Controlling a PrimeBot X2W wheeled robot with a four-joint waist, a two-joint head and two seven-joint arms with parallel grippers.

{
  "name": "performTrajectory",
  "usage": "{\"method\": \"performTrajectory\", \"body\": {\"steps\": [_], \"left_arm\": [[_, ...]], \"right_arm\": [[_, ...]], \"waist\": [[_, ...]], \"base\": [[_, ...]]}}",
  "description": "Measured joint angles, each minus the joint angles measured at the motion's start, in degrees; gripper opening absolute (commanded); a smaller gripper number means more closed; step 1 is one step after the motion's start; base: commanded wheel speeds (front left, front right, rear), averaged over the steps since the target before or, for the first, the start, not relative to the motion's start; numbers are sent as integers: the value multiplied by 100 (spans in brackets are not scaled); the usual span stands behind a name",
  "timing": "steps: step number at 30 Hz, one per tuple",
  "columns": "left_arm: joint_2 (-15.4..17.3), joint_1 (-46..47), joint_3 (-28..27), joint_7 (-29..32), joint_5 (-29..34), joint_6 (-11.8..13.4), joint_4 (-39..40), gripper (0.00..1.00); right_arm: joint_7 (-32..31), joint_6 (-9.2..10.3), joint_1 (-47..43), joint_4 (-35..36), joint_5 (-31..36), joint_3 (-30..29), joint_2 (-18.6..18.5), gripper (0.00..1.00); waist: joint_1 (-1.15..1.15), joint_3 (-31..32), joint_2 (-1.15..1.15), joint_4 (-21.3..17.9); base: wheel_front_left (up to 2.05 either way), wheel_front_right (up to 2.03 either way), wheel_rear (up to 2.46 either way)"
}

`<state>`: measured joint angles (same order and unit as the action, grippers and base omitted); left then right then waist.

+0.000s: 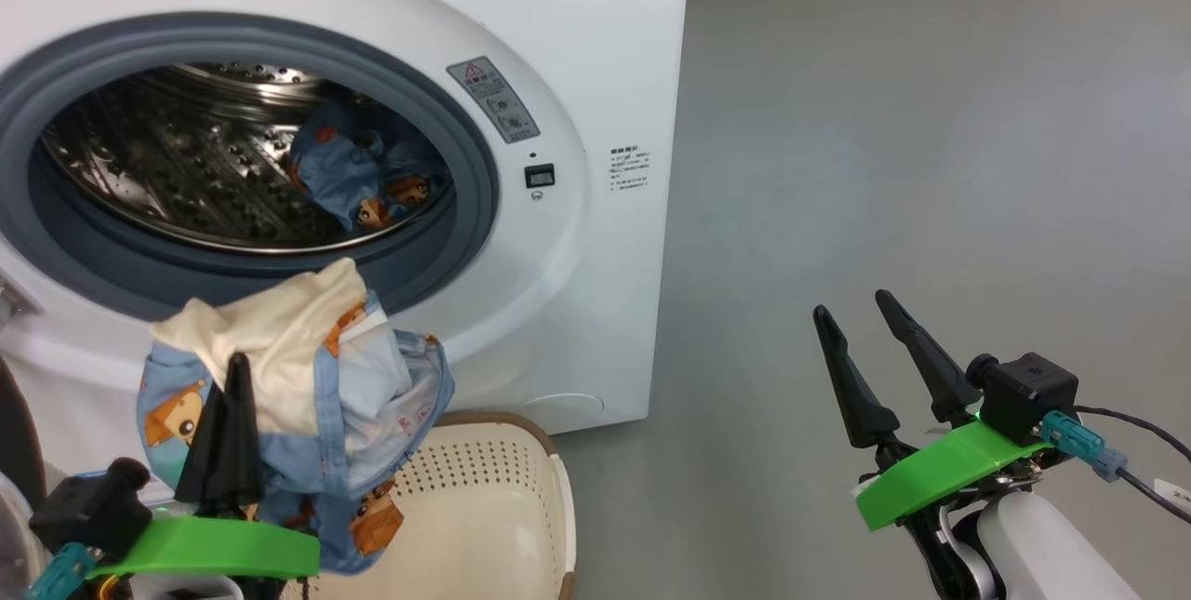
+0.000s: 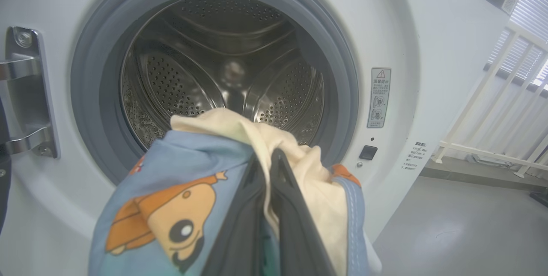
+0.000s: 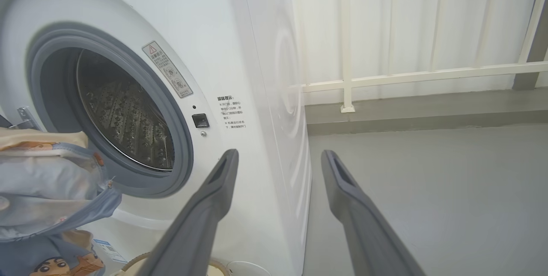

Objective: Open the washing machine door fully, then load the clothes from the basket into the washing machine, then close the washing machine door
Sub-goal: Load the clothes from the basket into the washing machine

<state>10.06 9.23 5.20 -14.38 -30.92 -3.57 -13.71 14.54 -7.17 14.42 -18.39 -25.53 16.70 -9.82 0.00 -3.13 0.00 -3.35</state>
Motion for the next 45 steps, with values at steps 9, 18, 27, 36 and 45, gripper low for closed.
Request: {"method": "performTrajectory", "body": {"steps": [9, 18, 27, 36, 45], "left_arm": [[51, 837, -100, -1, 0, -103, -385, 0], [158, 2271, -260, -25, 43, -268, -1583, 0], [400, 3841, -603, -26, 261, -354, -2399, 0], [701, 4875, -622, -27, 444, -357, -3109, 0], [1094, 5687, -560, -27, 543, -363, -3429, 0]], "right_arm": [[0, 0, 32, 98, 33, 1, 19, 100], [0, 0, 327, 203, 151, -4, 79, 100], [0, 0, 604, 383, 416, -45, 270, 100], [0, 0, 806, 591, 542, -63, 469, 100], [0, 0, 896, 739, 593, -55, 616, 100]], "waist": [[0, -345, 0, -45], [0, -892, 0, -115], [0, -1685, 0, -302], [0, -2459, 0, -560], [0, -3158, 0, -949]], "base": [[0, 0, 0], [0, 0, 0], [0, 0, 0], [0, 0, 0], [0, 0, 0]]}}
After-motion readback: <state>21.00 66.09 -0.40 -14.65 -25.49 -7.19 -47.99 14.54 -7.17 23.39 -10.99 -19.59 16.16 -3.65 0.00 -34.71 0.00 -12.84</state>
